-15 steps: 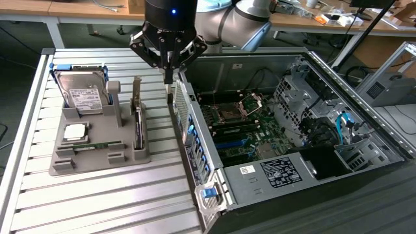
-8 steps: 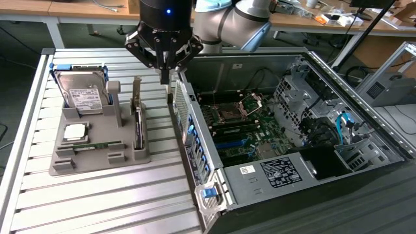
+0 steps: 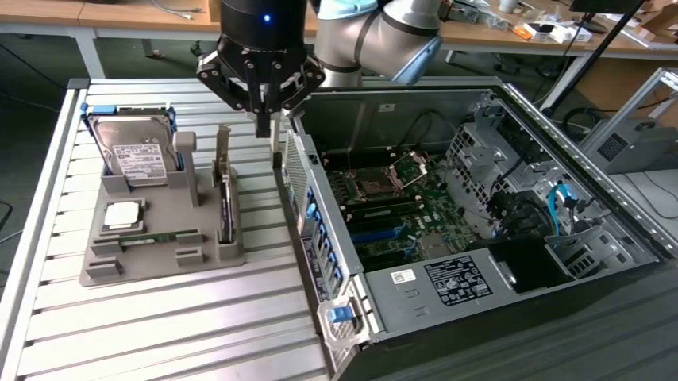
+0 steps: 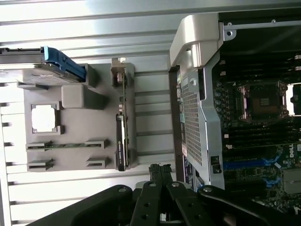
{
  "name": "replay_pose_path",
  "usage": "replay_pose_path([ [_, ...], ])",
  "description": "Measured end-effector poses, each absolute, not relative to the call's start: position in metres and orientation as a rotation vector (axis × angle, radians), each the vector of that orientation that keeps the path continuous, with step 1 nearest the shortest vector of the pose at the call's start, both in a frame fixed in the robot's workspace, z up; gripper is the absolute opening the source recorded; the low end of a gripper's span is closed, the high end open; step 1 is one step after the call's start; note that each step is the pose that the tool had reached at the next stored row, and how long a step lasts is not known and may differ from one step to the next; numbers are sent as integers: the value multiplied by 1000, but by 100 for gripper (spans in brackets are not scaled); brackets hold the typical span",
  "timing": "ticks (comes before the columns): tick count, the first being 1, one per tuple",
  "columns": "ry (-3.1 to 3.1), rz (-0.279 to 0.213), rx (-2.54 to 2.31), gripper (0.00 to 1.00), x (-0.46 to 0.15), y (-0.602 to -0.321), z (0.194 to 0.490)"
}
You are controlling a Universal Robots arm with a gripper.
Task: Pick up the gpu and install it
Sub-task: 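Reach for the gpu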
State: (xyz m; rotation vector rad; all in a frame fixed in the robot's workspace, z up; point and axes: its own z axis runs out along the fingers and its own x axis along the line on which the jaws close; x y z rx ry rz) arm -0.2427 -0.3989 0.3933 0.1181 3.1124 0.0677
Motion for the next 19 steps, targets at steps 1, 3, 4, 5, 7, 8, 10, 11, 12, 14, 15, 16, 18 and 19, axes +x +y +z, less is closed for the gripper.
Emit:
replay_pose_path([
  [1, 3112, 68, 118, 11, -244, -399, 393],
  [3, 3112, 68, 118, 11, -247, -399, 393],
  [4, 3112, 68, 118, 11, -248, -399, 393],
  [5, 3112, 68, 118, 11, -249, -399, 393],
  [7, 3112, 68, 118, 11, -252, -399, 393],
  [8, 3112, 68, 118, 11, -253, -399, 393],
  [10, 3112, 68, 118, 11, -256, -399, 393],
  [11, 3112, 68, 118, 11, -257, -399, 393],
  [12, 3112, 68, 118, 11, -258, -399, 393],
  [14, 3112, 68, 118, 11, -261, -399, 393],
  [15, 3112, 68, 118, 11, -262, -399, 393],
  [16, 3112, 68, 118, 11, -264, -399, 393],
  [18, 3112, 68, 118, 11, -266, -399, 393],
  [19, 3112, 68, 118, 11, -268, -399, 393],
])
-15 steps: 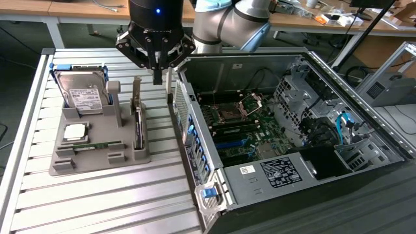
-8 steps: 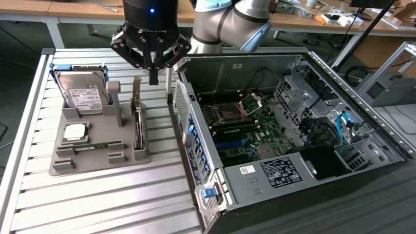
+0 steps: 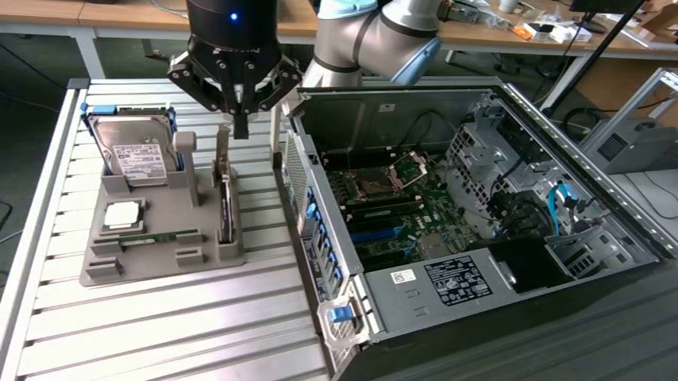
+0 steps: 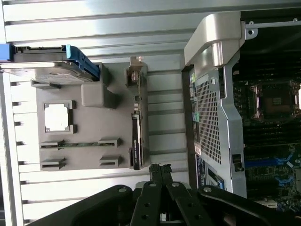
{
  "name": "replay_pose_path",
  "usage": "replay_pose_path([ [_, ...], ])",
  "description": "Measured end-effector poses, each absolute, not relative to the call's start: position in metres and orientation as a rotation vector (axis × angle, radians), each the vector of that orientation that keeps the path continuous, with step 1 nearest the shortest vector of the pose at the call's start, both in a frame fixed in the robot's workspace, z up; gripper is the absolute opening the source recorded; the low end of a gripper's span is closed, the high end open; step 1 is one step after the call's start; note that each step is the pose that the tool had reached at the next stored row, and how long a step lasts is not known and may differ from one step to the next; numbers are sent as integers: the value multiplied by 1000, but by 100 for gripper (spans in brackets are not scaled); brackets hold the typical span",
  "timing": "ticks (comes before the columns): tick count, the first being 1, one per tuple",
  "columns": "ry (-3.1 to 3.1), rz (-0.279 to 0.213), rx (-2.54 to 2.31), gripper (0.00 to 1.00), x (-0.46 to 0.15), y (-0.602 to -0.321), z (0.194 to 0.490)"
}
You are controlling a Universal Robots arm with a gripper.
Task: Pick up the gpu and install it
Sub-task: 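Reach for the gpu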
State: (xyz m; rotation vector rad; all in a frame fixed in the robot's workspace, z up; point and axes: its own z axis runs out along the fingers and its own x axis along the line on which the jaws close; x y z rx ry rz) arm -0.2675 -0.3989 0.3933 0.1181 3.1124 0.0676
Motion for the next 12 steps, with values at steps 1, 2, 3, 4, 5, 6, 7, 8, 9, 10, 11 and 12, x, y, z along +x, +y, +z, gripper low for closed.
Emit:
replay_pose_path([
  [1, 3112, 68, 118, 11, -269, -399, 393],
  [2, 3112, 68, 118, 11, -270, -399, 393],
  [3, 3112, 68, 118, 11, -272, -399, 393],
  [4, 3112, 68, 118, 11, -273, -399, 393],
  [5, 3112, 68, 118, 11, -274, -399, 393],
  [6, 3112, 68, 118, 11, -275, -399, 393],
  [7, 3112, 68, 118, 11, -276, -399, 393],
  [8, 3112, 68, 118, 11, -277, -399, 393],
  [9, 3112, 68, 118, 11, -279, -399, 393],
  [10, 3112, 68, 118, 11, -281, -399, 393],
  [11, 3112, 68, 118, 11, -282, -399, 393],
  [12, 3112, 68, 118, 11, -282, -399, 393],
])
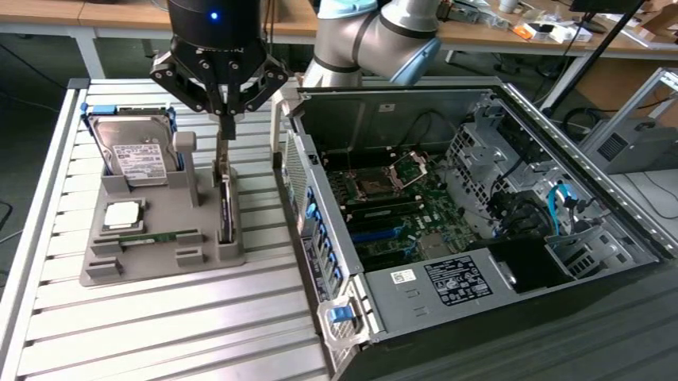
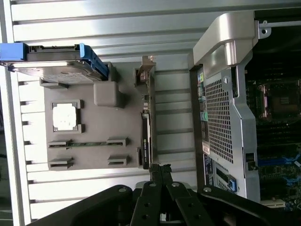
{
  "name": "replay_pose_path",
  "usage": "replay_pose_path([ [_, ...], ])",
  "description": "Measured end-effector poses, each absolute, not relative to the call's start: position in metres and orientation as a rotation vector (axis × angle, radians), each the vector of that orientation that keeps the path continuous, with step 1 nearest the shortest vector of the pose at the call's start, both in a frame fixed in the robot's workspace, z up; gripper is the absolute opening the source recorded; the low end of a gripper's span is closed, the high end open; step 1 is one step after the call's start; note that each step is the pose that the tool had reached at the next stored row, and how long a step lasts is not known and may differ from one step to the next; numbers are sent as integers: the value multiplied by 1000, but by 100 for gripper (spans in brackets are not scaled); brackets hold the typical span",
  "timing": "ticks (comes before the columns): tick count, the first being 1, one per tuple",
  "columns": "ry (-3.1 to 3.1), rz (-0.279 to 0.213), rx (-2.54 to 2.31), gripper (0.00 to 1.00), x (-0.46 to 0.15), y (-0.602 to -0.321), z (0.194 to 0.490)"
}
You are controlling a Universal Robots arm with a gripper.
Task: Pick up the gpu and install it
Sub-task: 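Reach for the gpu, then pick up the gpu and move the gpu toward the slot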
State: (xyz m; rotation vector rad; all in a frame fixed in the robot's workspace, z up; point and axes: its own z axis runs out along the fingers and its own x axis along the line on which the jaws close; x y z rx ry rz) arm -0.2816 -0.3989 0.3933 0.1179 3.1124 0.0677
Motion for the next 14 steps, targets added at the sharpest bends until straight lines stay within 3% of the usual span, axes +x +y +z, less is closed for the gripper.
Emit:
replay_pose_path([
  [13, 3112, 68, 118, 11, -282, -399, 393],
  [14, 3112, 68, 118, 17, -282, -399, 393],
])
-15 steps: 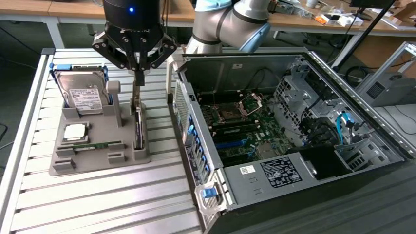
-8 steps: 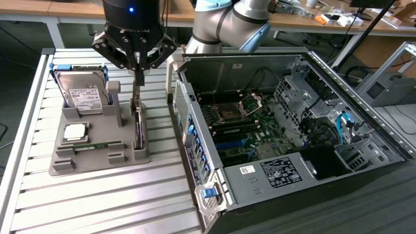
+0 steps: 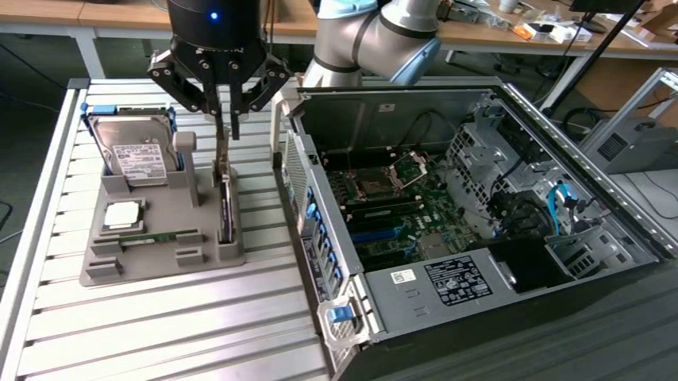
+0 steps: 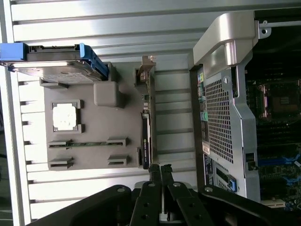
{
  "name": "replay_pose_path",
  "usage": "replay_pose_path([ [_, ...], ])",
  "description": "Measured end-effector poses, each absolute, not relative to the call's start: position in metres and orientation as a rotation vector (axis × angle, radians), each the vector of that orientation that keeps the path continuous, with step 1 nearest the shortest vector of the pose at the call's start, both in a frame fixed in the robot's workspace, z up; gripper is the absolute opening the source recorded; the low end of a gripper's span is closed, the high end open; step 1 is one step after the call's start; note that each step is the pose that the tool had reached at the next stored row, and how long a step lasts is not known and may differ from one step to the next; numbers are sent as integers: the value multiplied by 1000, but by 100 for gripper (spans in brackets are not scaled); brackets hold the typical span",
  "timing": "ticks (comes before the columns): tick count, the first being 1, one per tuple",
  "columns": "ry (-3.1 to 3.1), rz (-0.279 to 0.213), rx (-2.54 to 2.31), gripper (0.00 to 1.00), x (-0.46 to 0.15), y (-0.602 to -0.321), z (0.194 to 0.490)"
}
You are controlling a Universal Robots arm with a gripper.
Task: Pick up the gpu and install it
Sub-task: 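Pick up the gpu and move the gpu toward the slot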
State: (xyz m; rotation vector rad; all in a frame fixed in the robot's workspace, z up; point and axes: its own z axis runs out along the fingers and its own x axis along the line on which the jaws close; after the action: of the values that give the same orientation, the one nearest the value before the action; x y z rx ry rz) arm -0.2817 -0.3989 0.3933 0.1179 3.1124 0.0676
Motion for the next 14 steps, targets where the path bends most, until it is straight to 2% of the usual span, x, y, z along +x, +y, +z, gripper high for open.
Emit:
replay_pose_path([
  [2, 3112, 68, 118, 29, -282, -399, 393],
  [3, 3112, 68, 118, 29, -282, -399, 393],
  [6, 3112, 68, 118, 48, -282, -399, 393],
  [14, 3112, 68, 118, 48, -282, -399, 392],
])
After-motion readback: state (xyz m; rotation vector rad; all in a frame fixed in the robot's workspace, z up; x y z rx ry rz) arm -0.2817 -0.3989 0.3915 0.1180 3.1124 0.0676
